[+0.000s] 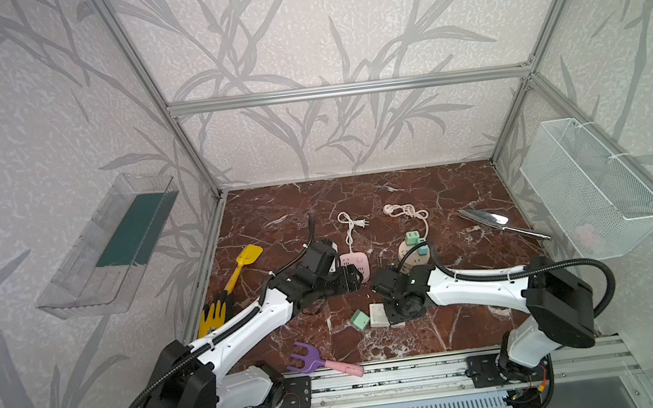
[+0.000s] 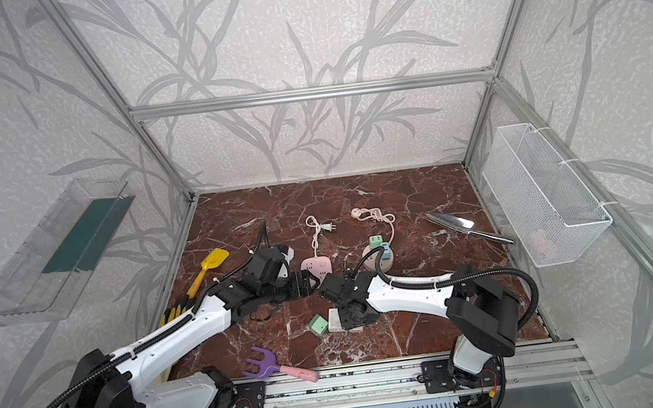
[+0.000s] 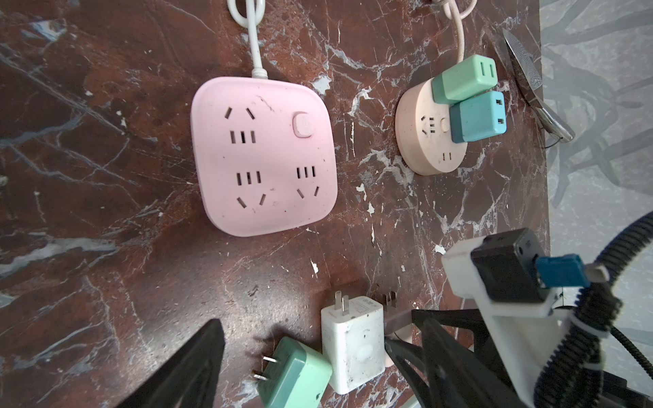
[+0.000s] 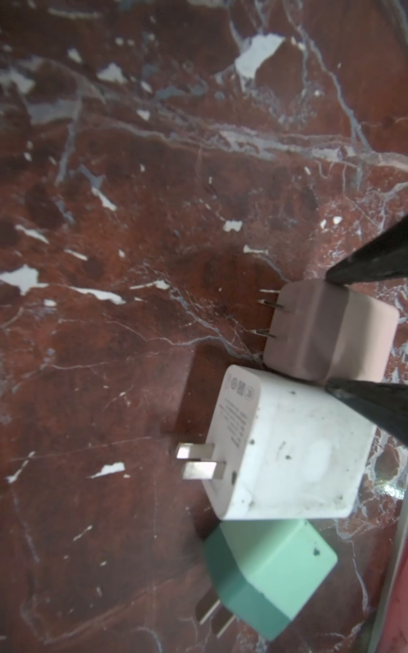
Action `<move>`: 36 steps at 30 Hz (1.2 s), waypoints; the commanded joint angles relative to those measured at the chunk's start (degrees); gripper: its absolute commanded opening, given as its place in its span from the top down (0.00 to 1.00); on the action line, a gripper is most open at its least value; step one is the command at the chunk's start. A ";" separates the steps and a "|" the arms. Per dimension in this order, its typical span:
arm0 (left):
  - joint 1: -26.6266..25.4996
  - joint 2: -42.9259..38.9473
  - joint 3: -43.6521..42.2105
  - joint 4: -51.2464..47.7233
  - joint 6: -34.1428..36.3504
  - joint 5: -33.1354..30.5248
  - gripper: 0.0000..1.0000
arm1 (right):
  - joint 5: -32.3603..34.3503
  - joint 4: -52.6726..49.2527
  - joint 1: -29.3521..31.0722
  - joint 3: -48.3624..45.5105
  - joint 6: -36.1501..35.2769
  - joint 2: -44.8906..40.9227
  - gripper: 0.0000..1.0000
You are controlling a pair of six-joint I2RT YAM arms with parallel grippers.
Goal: Insert the plug
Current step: 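Lower the right gripper onto the pale pink adapter, close and lift it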
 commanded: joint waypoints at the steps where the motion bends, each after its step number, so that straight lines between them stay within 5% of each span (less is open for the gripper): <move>1: -0.17 -1.92 -1.08 0.53 -0.87 -0.77 0.15 | -0.85 -0.78 0.83 -0.26 1.07 0.27 0.56; 36: -0.16 -1.40 -0.11 0.71 -0.43 -0.43 0.14 | -1.05 -3.54 1.41 1.51 -0.33 5.31 0.50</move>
